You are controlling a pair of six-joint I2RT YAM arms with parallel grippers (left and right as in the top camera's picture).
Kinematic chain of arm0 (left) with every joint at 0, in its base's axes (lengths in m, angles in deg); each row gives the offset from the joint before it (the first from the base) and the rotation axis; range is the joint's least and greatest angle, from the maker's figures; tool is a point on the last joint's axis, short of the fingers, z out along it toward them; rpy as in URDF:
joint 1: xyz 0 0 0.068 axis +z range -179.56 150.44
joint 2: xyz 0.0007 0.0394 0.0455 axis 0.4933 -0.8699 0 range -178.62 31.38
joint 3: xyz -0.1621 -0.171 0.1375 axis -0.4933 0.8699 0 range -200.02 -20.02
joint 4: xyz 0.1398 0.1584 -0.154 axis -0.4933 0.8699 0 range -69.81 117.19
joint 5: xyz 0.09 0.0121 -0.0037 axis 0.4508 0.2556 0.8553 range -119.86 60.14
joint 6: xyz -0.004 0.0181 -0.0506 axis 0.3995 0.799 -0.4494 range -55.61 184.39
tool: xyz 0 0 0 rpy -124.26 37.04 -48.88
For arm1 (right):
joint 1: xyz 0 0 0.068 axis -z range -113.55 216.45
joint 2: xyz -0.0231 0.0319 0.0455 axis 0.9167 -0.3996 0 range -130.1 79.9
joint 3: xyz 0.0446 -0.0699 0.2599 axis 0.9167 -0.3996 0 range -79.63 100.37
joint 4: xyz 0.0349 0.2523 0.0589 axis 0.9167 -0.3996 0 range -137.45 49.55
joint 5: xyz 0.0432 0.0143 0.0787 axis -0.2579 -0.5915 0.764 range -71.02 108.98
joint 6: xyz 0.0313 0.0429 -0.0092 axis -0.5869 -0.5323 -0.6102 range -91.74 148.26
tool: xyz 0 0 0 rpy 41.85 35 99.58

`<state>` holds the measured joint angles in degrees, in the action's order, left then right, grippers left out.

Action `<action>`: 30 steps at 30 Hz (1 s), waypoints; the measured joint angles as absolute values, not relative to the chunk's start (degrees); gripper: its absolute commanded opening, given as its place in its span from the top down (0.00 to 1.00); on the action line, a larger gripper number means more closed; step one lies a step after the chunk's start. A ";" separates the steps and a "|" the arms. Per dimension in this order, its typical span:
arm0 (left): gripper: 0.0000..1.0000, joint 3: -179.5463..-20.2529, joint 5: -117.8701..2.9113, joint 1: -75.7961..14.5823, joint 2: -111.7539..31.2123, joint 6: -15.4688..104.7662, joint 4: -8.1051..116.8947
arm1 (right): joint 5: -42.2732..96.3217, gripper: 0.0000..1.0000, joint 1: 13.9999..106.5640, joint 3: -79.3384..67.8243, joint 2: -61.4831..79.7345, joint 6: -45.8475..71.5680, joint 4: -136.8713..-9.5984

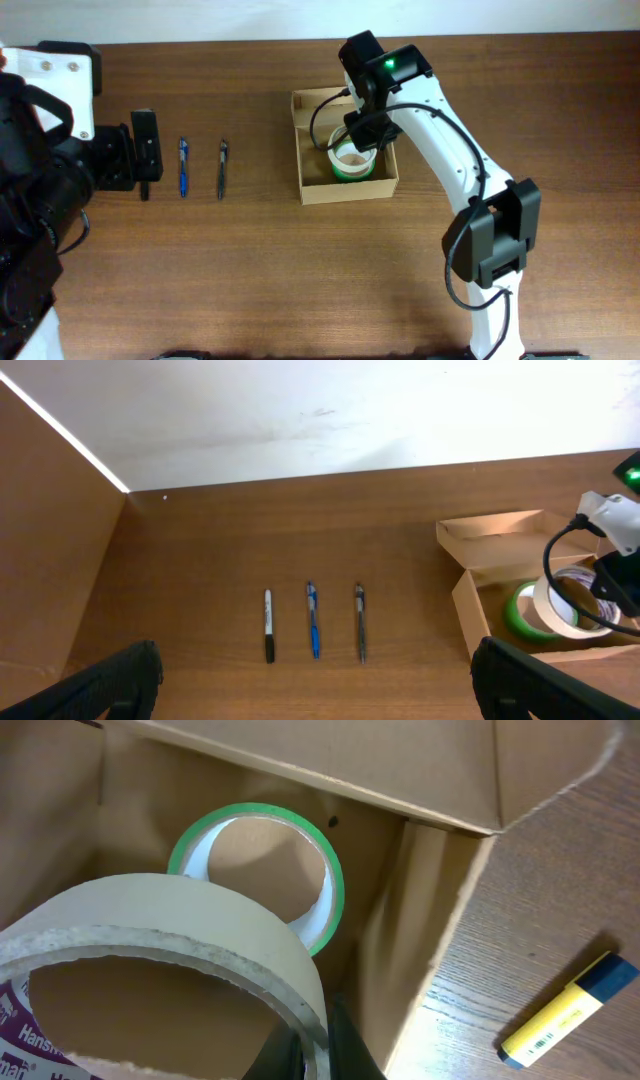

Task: Pack container
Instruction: 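Carry the white tape roll into the box beside the green roll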

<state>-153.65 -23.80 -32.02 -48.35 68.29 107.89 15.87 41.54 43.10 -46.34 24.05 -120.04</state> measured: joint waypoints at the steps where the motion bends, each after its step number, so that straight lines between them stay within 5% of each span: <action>1: 0.01 -153.65 -23.80 -32.02 -48.35 68.29 107.89 | 15.87 0.96 41.54 43.10 -46.69 24.12 -120.02; 30: 0.01 -153.65 -23.86 -32.02 -48.35 68.31 108.33 | 15.80 0.96 47.05 38.73 -51.30 24.68 -117.16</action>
<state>-153.65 -23.86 -32.02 -48.35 68.31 108.33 15.80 47.05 38.73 -51.30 24.68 -117.16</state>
